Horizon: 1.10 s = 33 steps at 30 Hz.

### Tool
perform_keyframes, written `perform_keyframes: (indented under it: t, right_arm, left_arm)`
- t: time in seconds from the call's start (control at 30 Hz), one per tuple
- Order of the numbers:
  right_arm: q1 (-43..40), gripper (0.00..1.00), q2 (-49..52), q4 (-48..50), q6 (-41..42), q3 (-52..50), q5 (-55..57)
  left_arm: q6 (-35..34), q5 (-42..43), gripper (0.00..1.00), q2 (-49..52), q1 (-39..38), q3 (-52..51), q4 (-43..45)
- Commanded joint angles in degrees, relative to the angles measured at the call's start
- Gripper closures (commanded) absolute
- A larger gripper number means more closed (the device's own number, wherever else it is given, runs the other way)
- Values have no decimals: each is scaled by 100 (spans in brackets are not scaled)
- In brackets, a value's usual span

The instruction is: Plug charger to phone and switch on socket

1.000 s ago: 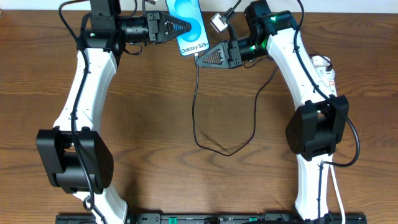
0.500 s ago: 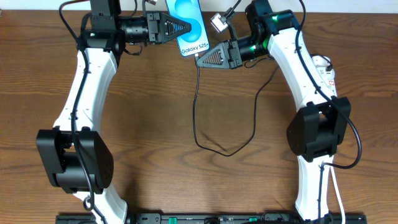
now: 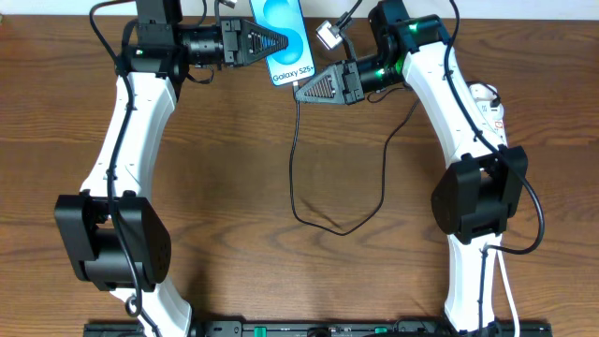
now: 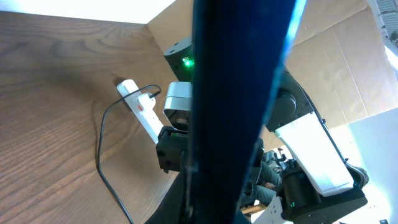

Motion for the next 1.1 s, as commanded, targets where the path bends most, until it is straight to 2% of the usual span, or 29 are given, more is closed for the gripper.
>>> perform_keyframes:
  t: [0.0, 0.77, 1.07]
  right_arm:
    - [-4, 99, -166, 11, 66, 72, 136]
    - [-138, 99, -166, -74, 57, 72, 177]
    - [105, 99, -166, -35, 61, 72, 369]
  left_arm:
    - [52, 623, 93, -109, -76, 85, -11]
    - [52, 706, 93, -109, -76, 85, -11]
    - [50, 706, 93, -109, -76, 85, -11]
